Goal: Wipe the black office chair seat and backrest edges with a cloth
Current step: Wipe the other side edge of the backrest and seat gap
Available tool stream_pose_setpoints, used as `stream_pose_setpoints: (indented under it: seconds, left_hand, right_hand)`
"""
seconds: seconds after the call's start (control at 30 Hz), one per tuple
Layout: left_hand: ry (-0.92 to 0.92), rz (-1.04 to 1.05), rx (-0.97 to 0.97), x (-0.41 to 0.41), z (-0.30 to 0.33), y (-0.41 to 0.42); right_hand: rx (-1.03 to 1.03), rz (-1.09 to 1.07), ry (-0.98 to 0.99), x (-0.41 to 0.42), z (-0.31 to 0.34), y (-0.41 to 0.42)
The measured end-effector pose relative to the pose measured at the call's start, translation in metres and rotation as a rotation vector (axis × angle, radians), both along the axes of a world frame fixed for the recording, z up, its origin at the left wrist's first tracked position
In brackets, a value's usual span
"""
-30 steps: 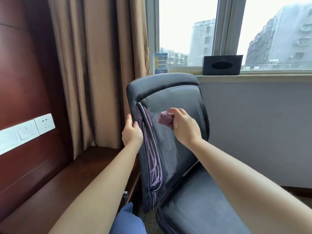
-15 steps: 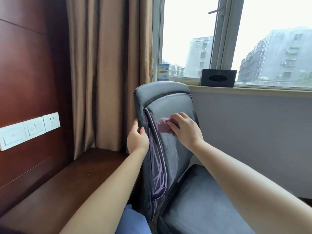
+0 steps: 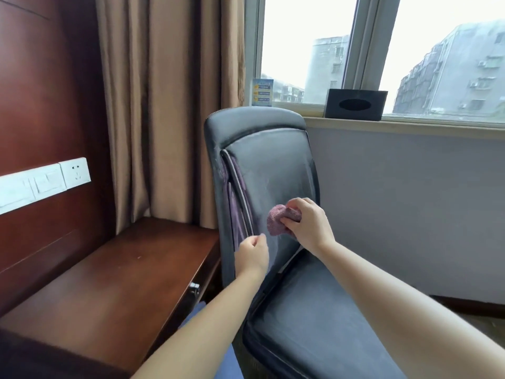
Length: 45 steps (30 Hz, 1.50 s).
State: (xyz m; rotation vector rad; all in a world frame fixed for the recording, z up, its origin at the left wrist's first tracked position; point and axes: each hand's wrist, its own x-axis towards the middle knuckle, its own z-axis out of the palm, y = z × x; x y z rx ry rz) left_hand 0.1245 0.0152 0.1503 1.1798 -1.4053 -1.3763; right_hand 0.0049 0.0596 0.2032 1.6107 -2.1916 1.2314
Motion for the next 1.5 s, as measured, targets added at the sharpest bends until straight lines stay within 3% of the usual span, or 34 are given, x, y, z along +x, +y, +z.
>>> stream_pose_setpoints:
  seconds: [0.13,0.33,0.53,0.77,0.97,1.17,1.3,1.37,1.5]
  left_hand:
    - [0.215,-0.153,0.315,-0.028,-0.004,0.022]
    - [0.376,-0.274,0.455,-0.063,-0.017,0.023]
    - [0.351,-0.224,0.381,-0.095,-0.030,-0.001]
    - [0.127,-0.322,0.339,-0.112,-0.042,-0.022]
    - [-0.022,-0.402,0.154,-0.128,-0.065,-0.017]
    - [-0.222,-0.420,-0.191,-0.136,-0.113,-0.018]
    - [-0.548,-0.591,-0.224,-0.113,-0.185,0.002]
    - [-0.634,-0.640,-0.222,-0.107,-0.206,0.009]
    - [-0.621,-0.584,-0.280,-0.110,-0.210,0.011]
  right_hand:
    - [-0.015,-0.035,-0.195,-0.018,-0.021,0.015]
    - [0.042,-0.096,-0.451,-0.047,-0.057,0.029]
    - [0.145,-0.098,-0.636,-0.079,-0.096,0.022]
    - [0.276,-0.003,-0.810,-0.119,-0.105,0.012]
    - [0.454,0.048,-0.763,-0.146,-0.119,0.019]
    - [0.324,-0.231,-0.407,-0.159,-0.167,0.032]
    - [0.656,-0.082,-0.185,-0.156,-0.233,0.066]
    - [0.772,-0.048,-0.191,-0.155,-0.255,0.075]
    - [0.722,-0.110,-0.364,-0.156,-0.262,0.069]
